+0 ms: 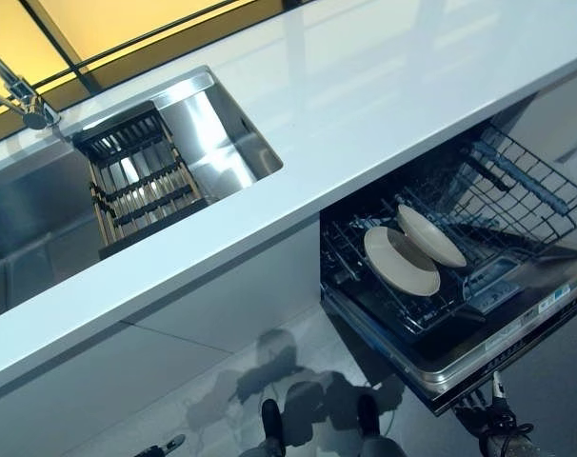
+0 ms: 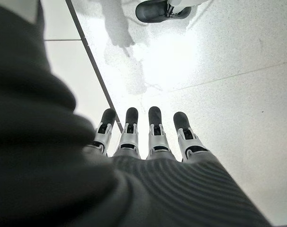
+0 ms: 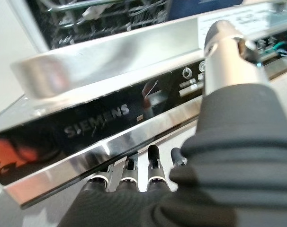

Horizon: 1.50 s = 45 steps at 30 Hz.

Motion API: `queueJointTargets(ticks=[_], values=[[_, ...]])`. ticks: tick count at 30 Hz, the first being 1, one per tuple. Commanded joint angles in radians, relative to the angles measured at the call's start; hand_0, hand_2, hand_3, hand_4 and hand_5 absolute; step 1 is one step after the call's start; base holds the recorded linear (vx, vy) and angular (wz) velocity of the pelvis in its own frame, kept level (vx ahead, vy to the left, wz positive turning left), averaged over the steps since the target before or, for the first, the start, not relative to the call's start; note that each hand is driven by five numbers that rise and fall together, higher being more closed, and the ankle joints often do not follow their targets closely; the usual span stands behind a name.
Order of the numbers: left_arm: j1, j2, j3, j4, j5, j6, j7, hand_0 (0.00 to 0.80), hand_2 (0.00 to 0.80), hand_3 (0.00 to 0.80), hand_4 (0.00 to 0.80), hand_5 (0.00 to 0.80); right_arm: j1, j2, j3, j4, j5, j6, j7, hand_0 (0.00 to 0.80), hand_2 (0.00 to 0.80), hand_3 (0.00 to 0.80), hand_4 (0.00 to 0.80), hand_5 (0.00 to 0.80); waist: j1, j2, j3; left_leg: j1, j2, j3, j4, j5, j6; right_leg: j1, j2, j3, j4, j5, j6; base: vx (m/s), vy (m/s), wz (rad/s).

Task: Take plates into dishwasher

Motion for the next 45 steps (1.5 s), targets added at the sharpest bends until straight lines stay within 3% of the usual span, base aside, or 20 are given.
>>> queueJointTargets(ticks=[1, 7, 14, 31, 45], values=[[0.017, -0.027, -0.029, 0.039, -0.05, -0.01, -0.013, 0.0, 0.0, 0.0, 0.0, 0.0, -0.229, 0.049, -0.003, -0.153, -0.018, 0.006, 0.184, 0.0, 0.0, 0.0, 0.0, 0.0, 0.058, 0.067, -0.004, -0.019, -0.06, -0.005, 0.129, -0.126, 0.068, -0.084, -0.035, 0.01, 0.24, -0.161, -0.036, 0.005, 0.11, -0.07], [0.03, -0.039, -0.052, 0.013, -0.031, 0.009, -0.02, 0.0, 0.0, 0.0, 0.0, 0.0, -0.319, 0.092, 0.163, -0.3, -0.074, -0.016, 0.265, 0.0, 0.0, 0.0, 0.0, 0.0, 0.08, 0.081, -0.025, 0.001, -0.076, -0.02, 0.119, -0.126, 0.067, -0.063, -0.048, -0.012, 0.24, -0.175, -0.044, 0.01, 0.049, -0.17], [0.038, -0.035, -0.08, -0.001, -0.015, 0.03, -0.019, 0.0, 0.0, 0.0, 0.0, 0.0, -0.367, 0.103, 0.264, -0.417, -0.064, -0.044, 0.21, 0.0, 0.0, 0.0, 0.0, 0.0, 0.099, 0.057, -0.058, 0.039, -0.075, -0.033, 0.088, -0.119, 0.064, -0.023, -0.047, -0.042, 0.216, -0.174, -0.048, 0.038, -0.002, -0.12], [0.032, 0.008, -0.097, 0.014, 0.032, 0.011, -0.001, 0.0, 0.0, 0.0, 0.0, 0.0, -0.391, 0.092, 0.251, -0.427, 0.032, -0.096, 0.188, 0.0, 0.0, 0.0, 0.0, 0.0, 0.143, -0.032, -0.067, 0.059, -0.047, -0.059, 0.056, -0.102, 0.067, 0.025, -0.024, -0.098, 0.187, -0.154, -0.043, 0.012, -0.045, 0.04], [0.024, 0.05, -0.092, 0.015, 0.082, 0.019, 0.007, 0.0, 0.0, 0.0, 0.0, 0.0, -0.393, 0.103, 0.27, -0.512, 0.047, -0.122, 0.223, 0.0, 0.0, 0.0, 0.0, 0.0, 0.159, -0.085, -0.078, 0.082, -0.033, -0.075, 0.033, -0.098, 0.071, 0.062, -0.006, -0.111, 0.149, -0.133, -0.034, 0.011, -0.033, 0.06]])
